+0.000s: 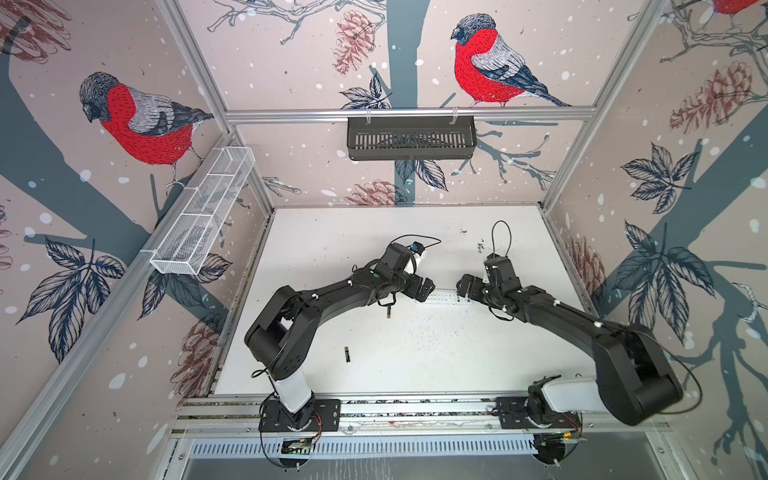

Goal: Load the batteries into the remote control

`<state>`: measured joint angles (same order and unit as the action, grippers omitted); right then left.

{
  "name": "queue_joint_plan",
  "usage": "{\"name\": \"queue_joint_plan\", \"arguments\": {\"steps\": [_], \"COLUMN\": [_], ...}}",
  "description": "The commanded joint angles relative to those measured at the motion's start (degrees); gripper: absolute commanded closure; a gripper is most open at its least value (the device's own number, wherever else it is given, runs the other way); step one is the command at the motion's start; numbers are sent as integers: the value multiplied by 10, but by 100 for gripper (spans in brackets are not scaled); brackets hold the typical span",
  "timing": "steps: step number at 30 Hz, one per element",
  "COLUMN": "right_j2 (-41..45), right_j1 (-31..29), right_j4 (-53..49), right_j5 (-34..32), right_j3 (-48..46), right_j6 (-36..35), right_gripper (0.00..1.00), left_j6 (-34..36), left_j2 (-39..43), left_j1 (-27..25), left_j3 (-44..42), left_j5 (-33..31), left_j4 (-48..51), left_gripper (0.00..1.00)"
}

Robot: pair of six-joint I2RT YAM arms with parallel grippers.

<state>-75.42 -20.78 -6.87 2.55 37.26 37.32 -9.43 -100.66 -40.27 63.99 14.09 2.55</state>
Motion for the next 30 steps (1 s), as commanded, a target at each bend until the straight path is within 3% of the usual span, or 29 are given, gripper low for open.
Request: {"name": "queue_joint_plan", "arguments": {"steps": [1, 14, 23, 26, 30], "right_j2": [59, 222, 260, 259, 263], "right_j1": [10, 74, 94, 98, 99], "right_j4": [-36, -116, -104, -107, -110], "right_j5": [-24, -39, -25, -25, -33], "right_j3": [-22, -47, -53, -52, -52], "right_j6": [-17, -62, -66, -66, -61], "right_gripper": [1, 1, 1, 1, 1], "left_j6": [1, -35, -52, -52, -38], "left_j2": [-35, -94, -60, -66, -89], "left_j1": [4, 0, -71, -93, -99], "left_j3": [24, -9, -46, -34, 18], "left_j5": [56, 134, 142, 110, -12], "left_j4": [-24, -69, -62, -38, 24], "left_gripper": [2, 2, 2, 2, 2]}}
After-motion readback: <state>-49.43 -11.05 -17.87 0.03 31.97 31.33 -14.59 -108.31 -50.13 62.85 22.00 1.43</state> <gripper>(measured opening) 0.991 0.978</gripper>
